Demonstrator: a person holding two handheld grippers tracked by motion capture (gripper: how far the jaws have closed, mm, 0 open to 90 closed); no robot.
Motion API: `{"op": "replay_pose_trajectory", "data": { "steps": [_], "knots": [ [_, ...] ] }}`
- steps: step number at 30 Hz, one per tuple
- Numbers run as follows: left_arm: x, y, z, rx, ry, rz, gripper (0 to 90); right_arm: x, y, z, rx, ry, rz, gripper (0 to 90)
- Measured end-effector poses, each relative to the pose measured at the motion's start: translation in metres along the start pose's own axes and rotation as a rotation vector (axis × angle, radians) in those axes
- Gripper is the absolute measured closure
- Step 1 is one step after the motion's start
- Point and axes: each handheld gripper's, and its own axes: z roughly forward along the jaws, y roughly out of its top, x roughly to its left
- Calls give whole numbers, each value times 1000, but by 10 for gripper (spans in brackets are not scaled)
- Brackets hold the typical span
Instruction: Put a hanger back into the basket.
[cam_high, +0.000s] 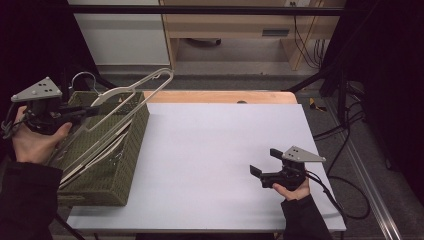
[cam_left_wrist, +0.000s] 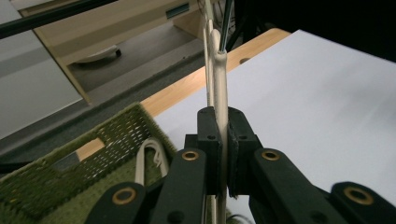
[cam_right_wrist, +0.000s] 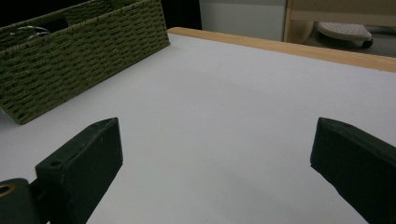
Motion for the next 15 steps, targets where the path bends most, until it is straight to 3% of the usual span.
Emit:
{"op": "replay_pose_trajectory", "data": {
  "steps": [15],
  "knots": [
    [36,-38,5,58,81,-32,859,0,0,0,-1,-2,-1,27]
  ]
}}
